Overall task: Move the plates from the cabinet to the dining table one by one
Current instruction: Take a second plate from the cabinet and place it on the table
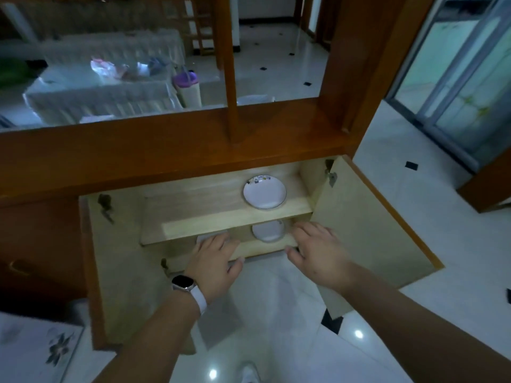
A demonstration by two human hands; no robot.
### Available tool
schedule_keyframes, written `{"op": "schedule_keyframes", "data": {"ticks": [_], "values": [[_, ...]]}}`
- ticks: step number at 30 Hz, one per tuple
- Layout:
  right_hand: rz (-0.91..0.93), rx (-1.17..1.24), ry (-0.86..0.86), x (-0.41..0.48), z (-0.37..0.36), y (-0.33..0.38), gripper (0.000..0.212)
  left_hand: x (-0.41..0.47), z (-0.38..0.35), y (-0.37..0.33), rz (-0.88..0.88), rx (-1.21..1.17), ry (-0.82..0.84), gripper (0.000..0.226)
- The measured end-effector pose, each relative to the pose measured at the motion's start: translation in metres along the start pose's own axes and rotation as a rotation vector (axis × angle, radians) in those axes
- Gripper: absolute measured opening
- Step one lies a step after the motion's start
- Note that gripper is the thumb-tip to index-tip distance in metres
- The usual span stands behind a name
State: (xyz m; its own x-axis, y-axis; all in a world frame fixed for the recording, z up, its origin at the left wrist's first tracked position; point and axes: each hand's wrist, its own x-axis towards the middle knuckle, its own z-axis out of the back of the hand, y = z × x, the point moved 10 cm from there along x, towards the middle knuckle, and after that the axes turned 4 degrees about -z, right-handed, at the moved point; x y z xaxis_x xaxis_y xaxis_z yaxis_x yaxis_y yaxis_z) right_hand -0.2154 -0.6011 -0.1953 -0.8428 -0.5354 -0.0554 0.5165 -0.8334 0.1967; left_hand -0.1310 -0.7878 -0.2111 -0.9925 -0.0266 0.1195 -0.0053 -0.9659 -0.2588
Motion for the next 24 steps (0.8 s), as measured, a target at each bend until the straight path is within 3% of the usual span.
{"op": "schedule_keyframes", "data": {"ticks": [3, 14, 18, 24], "values": [[-0.025, -0.017, -0.010, 0.019, 0.002, -0.002, 0.054, 0.026, 0.003, 0.008, -0.090, -0.030, -0.011, 0.042], [-0.134, -0.007, -0.020, 0.071, -0.001, -0.046, 0.048, 0.089, -0.032, 0.038, -0.112, -0.064, 0.127, 0.051], [-0.149, 0.017, 0.013, 0.098, -0.025, -0.062, 0.063, 0.116, -0.056, 0.044, -0.149, -0.065, 0.144, 0.049], [-0.193, 0.124, 0.085, 0.147, -0.073, -0.097, 0.053, 0.159, -0.111, 0.060, -0.090, -0.122, 0.166, 0.051]]}}
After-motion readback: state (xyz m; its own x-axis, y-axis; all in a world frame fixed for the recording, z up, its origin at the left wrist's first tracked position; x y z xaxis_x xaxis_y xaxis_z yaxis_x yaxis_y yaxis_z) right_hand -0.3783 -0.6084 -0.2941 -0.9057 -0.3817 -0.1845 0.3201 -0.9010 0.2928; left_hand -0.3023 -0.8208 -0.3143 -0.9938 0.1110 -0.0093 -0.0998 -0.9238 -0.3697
